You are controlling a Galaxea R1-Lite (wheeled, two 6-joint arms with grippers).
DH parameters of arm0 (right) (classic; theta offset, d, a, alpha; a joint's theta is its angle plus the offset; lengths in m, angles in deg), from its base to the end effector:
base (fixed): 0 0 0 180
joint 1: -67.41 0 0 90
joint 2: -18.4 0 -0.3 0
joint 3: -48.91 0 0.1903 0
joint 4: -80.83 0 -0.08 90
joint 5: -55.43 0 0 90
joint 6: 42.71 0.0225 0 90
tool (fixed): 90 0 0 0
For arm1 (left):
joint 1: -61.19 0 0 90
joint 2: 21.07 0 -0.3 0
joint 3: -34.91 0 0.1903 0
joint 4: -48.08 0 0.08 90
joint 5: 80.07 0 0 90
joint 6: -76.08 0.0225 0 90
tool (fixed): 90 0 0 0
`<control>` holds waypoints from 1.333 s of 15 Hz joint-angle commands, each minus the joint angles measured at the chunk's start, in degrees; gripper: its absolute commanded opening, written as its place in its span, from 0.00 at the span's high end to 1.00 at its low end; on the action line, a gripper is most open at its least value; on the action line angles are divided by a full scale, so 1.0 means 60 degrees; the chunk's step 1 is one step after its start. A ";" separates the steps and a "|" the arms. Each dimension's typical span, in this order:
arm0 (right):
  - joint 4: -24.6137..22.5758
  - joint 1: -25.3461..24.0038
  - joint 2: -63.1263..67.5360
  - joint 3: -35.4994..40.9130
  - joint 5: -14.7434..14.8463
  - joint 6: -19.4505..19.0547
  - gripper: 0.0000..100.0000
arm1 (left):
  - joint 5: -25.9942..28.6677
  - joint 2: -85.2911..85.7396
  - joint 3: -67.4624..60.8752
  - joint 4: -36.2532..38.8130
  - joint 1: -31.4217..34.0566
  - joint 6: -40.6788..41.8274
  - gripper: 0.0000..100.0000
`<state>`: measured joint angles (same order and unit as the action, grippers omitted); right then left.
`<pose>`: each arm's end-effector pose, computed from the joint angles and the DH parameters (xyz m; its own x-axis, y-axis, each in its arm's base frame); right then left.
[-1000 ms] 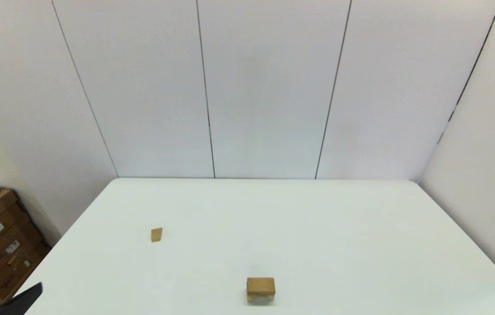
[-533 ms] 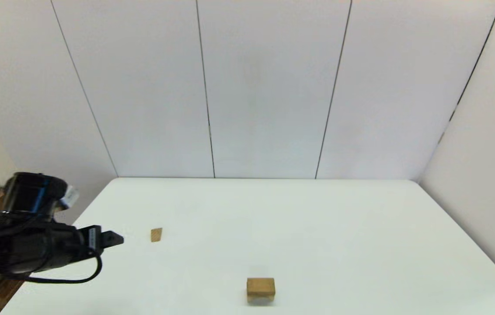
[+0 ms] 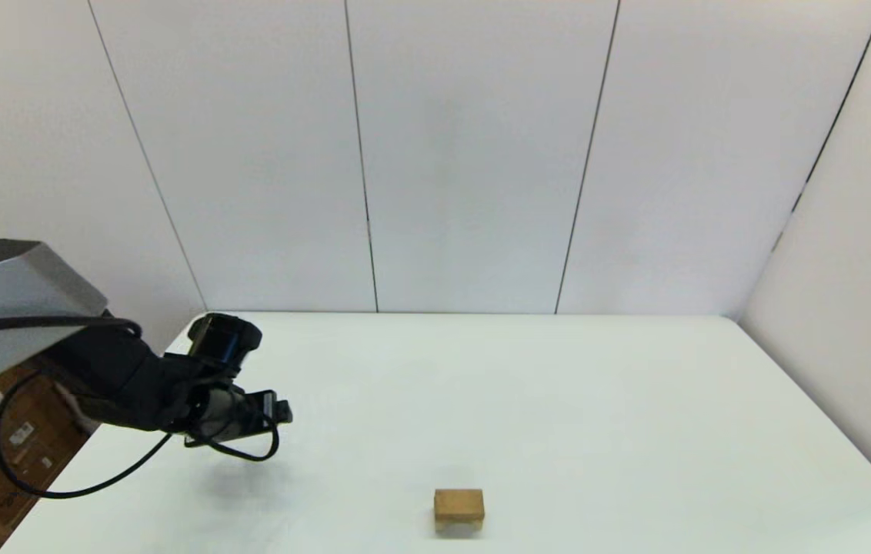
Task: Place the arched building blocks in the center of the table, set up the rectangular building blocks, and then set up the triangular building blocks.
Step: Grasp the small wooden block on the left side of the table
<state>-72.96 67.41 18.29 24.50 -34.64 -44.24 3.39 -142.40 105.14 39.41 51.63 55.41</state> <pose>-0.0244 0.0000 0.0754 0.9996 0.0012 -0.0295 -0.0020 0.9996 -0.0267 0.3229 -0.0518 0.0197 0.5122 0.0292 -0.8584 -0.1993 0.9762 -0.0856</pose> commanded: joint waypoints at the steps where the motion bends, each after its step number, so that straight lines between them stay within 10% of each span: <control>1: 0.0010 0.0000 0.0004 -0.0001 -0.0002 -0.0008 0.00 | -0.0010 -0.1121 0.0510 0.0306 0.0011 0.0031 0.00; 20: 0.0010 0.0000 0.0004 -0.0001 -0.0002 -0.0008 0.00 | 0.0401 -0.2000 0.1682 0.0833 0.0465 0.0895 0.00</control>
<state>-72.94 67.41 18.33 24.50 -34.64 -44.27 5.88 -154.44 115.09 44.26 54.44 60.92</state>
